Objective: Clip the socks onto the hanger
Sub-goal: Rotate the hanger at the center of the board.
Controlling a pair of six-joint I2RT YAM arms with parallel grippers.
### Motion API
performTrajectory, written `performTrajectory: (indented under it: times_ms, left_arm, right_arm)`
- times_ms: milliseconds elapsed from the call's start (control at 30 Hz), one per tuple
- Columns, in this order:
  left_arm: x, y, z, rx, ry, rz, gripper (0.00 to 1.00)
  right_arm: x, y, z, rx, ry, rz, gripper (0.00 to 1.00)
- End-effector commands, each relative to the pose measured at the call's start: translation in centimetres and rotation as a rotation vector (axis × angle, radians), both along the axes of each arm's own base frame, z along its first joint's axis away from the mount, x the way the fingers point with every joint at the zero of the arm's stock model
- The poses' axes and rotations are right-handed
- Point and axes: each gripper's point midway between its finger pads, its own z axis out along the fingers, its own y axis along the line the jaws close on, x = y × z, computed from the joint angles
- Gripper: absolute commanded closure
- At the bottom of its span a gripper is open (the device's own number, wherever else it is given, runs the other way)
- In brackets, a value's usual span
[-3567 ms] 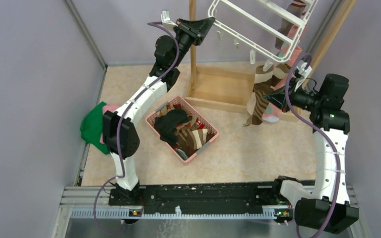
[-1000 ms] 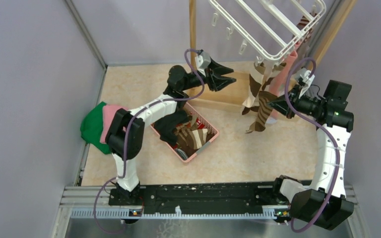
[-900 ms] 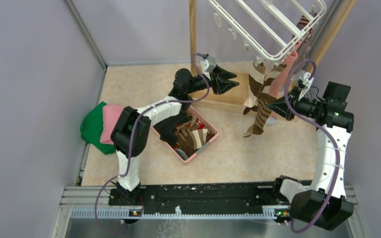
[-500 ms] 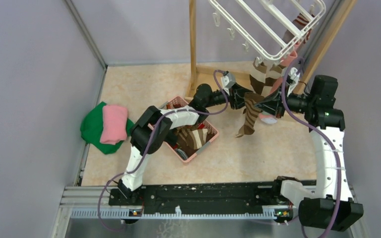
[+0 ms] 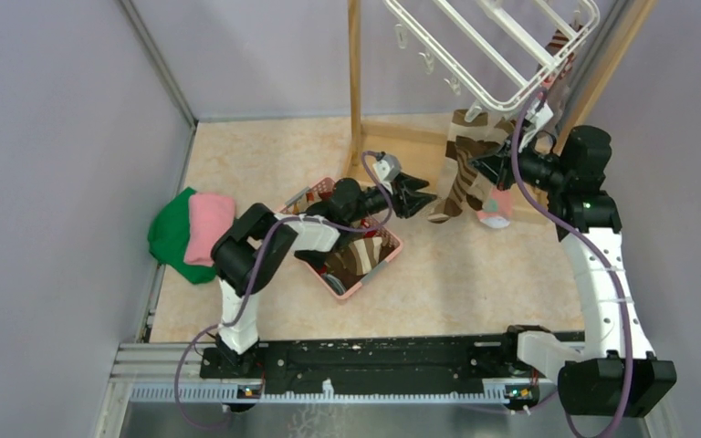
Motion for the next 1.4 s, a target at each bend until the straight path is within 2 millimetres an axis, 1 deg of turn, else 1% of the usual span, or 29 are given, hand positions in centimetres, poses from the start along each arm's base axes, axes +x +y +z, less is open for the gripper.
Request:
performTrajectory:
  times_ms: [0,67,133,200,267,333,367,500,567,600,700,800,967,1000,1067,1200,1267,1367]
  left_arm:
    - [-1.1,3.3,7.7,-0.084,-0.19,0.071,0.45]
    - [-1.3,4.2,8.4,-0.059,-0.208,0.085,0.41]
    - [-1.6,5.0,10.1,-0.068,-0.23,0.063,0.36]
    - [-1.7,5.6,12.1,-0.09,-0.238,0.023,0.29]
    - [-1.9,5.9,13.9,-0.103,-0.248,-0.033,0.15]
    - [-1.6,6.2,15.5,-0.114,-0.251,-0.067,0.04]
    - [-1.3,6.3,16.0,-0.118,-0.247,-0.085,0.02]
    - [0.1,7.2,17.9,-0.134,-0.25,-0.167,0.02]
    - [0.4,7.4,18.8,-0.145,-0.264,-0.217,0.02]
    - [0.5,7.6,19.6,-0.159,-0.289,-0.237,0.03]
    - [0.8,7.6,20.5,-0.187,-0.297,-0.287,0.14]
    - [1.2,7.4,20.9,-0.226,-0.281,-0.297,0.21]
    - [1.9,7.5,21.4,-0.264,-0.306,-0.249,0.24]
    - [1.9,7.4,21.1,-0.258,-0.308,-0.246,0.24]
    - [1.8,7.3,20.0,-0.24,-0.308,-0.249,0.23]
    - [0.6,7.6,16.7,-0.217,-0.316,-0.273,0.2]
    - [-0.1,7.9,16.0,-0.221,-0.33,-0.281,0.19]
    - [-0.1,7.8,15.9,-0.212,-0.34,-0.284,0.19]
  right_arm:
    - [3.0,-1.5,-0.8,0.009,-0.014,-0.158,1.0]
    - [3.4,-2.0,-1.3,-0.002,-0.007,-0.185,1.0]
    - [3.5,-2.0,-1.9,-0.007,-0.001,-0.189,1.0]
    - [3.4,-2.0,-2.4,-0.009,0.004,-0.185,1.0]
    - [3.2,-1.8,-2.9,-0.018,0.008,-0.163,1.0]
    - [2.8,-1.6,-3.2,-0.03,0.007,-0.139,1.0]
    - [2.5,-1.4,-3.4,-0.031,0.007,-0.122,1.0]
    - [1.9,-0.8,-3.9,-0.035,0.01,-0.07,1.0]
    - [1.7,-0.6,-4.0,-0.033,0.014,-0.054,1.0]
    - [1.6,-0.5,-4.1,-0.033,0.014,-0.045,1.0]
    - [1.4,-0.3,-4.2,-0.033,0.017,-0.027,1.0]
    - [1.3,-0.2,-4.3,-0.034,0.019,-0.016,1.0]
    - [0.9,0.1,-4.2,-0.031,0.022,0.016,1.0]
    - [0.7,0.3,-4.1,-0.032,0.019,0.031,1.0]
    - [0.0,0.7,-3.9,-0.039,0.007,0.079,1.0]
    - [-1.3,1.3,-3.5,-0.054,-0.016,0.155,1.0]
    - [-1.8,1.7,-3.4,-0.05,-0.022,0.196,1.0]
    - [-2.3,2.0,-3.3,-0.044,-0.03,0.232,1.0]
